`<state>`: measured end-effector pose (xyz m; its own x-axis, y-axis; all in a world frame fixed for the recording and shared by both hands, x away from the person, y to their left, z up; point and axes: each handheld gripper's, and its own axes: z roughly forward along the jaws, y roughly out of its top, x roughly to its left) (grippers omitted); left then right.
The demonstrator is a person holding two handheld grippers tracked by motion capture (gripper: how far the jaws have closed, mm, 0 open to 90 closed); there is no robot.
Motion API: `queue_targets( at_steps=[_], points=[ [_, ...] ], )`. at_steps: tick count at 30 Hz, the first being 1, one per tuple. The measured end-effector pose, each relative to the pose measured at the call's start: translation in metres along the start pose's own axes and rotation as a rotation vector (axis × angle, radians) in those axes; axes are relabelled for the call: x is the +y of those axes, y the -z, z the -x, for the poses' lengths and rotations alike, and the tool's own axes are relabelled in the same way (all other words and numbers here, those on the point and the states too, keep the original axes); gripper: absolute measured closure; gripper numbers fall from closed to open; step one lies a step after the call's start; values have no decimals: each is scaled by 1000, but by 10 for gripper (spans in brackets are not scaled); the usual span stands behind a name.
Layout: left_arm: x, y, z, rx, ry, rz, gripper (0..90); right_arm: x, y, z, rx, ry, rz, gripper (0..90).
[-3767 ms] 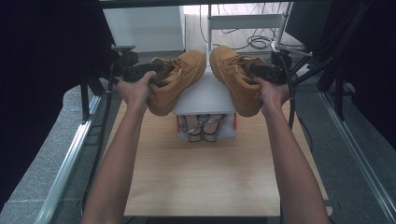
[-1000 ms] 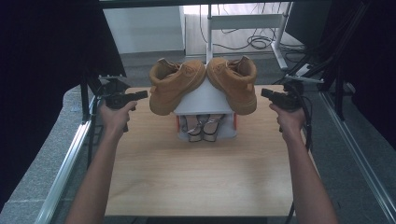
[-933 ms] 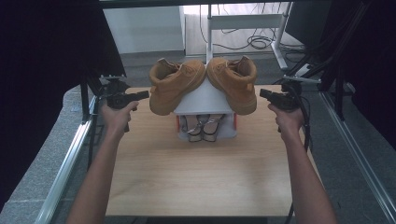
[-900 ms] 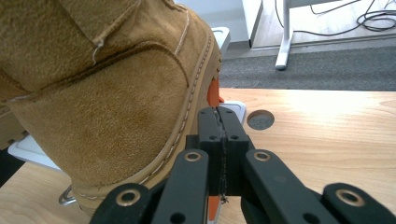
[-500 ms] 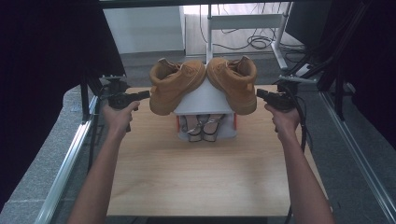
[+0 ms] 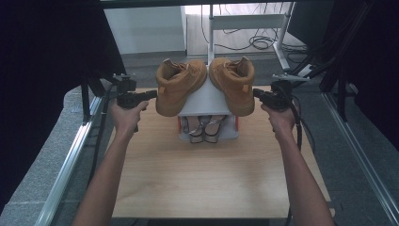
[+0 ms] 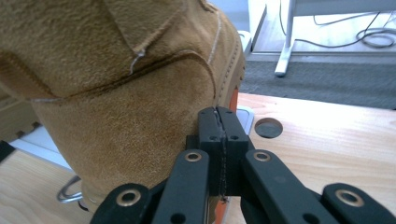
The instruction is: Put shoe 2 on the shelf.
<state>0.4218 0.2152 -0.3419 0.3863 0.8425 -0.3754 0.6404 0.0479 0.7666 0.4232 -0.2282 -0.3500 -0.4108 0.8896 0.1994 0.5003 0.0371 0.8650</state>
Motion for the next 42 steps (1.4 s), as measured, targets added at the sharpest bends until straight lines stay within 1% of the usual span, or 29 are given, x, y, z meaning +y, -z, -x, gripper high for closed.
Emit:
queue_targets(
  at_steps=[2, 3, 4, 6, 11, 12, 14, 16, 17, 19, 25, 29, 33, 37, 42],
  points=[
    [0, -2, 4, 28, -11, 8, 894, 1, -2, -2, -4, -2, 0, 895],
    [0, -2, 4, 33, -10, 7, 894, 1, -3, -2, -5, -6, 1, 894],
    [0, -2, 3, 30, -4, 9, 895, 1, -3, -2, -2, -13, 2, 895],
    [0, -2, 1, 9, 17, 12, 895, 1, -4, 0, 8, -23, 2, 895],
    [0, -3, 3, 8, 21, 17, 895, 1, -6, -2, 17, -17, 2, 895],
    [-1, -4, 5, -13, 16, 9, 895, 1, -7, -3, 25, -18, 2, 895],
    [-2, -10, 11, -69, 18, -5, 894, 1, -9, -7, 38, -9, 2, 895],
    [-3, -18, 22, -59, -15, -15, 893, 0, -11, -11, 44, -3, -1, 895],
    [-3, -20, 24, -60, -20, -17, 893, 0, -11, -12, 47, -5, -1, 895],
    [-3, -23, 26, -82, -10, -21, 893, 0, -11, -12, 45, -5, -1, 895],
    [-4, -25, 27, -81, 4, -13, 893, -1, -12, -12, 53, -4, 2, 895],
    [-5, -29, 31, -114, 23, -15, 894, -2, -15, -16, 65, 1, 7, 895],
    [-6, -35, 39, -131, 17, -18, 893, -2, -18, -22, 80, -1, 6, 896],
    [-7, -37, 41, -142, 18, -21, 893, -2, -22, -30, 102, 4, 3, 896],
    [-8, -38, 43, -137, 17, -17, 894, -3, -23, -34, 95, 5, 5, 896]
  ],
)
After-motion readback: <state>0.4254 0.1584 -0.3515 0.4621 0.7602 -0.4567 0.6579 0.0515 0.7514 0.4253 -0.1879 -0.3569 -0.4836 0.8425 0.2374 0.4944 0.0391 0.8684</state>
